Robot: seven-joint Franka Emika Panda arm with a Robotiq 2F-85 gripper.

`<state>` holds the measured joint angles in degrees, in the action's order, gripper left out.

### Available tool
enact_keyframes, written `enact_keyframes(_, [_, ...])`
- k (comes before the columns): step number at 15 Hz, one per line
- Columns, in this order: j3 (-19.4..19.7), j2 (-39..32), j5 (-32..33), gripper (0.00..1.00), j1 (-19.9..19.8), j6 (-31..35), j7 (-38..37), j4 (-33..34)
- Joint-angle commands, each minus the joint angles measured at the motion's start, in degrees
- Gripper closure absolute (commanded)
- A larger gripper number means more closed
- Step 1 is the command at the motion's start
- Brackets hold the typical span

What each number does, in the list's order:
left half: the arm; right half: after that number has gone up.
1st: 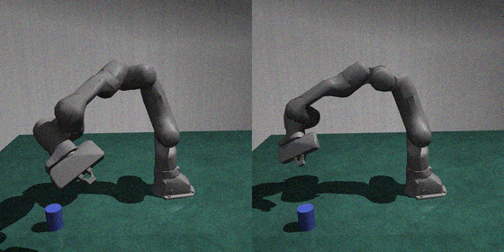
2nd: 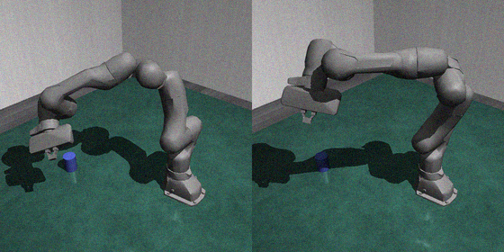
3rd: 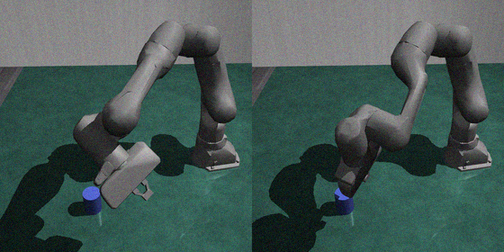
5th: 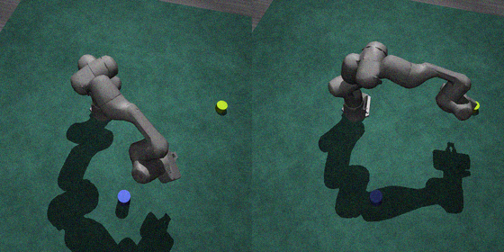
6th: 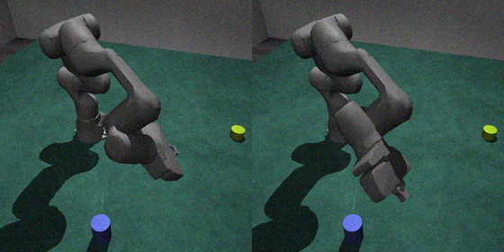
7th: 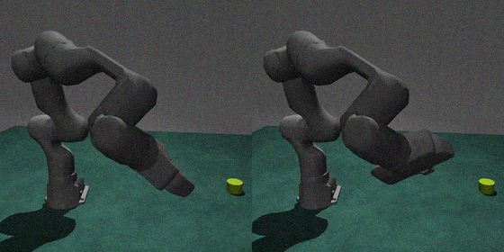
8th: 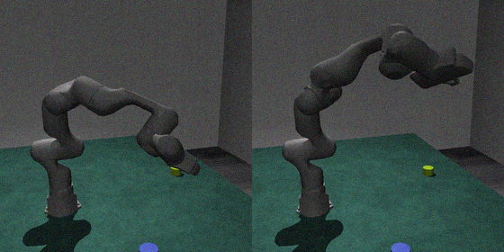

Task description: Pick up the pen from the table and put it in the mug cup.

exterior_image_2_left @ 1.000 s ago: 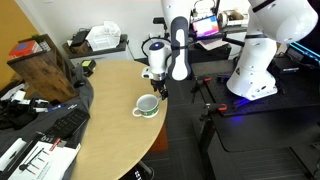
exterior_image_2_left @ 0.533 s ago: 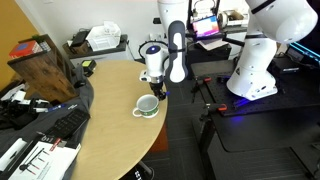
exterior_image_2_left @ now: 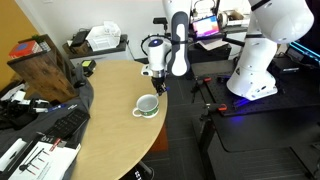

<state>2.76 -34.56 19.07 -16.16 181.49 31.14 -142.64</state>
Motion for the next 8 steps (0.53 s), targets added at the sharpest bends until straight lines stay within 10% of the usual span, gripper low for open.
enact_keyframes(1, [-4.68, 7.73, 4.96, 0.95, -7.61, 5.17, 2.76, -8.18])
enact_keyframes(7, [-15.93, 12.05, 23.62, 0.95, -24.45, 21.78, 3.61, -17.45])
enact_keyframes(8, [-22.84, 14.24, 30.89, 0.95, -31.67, 17.81, -0.69, -15.32])
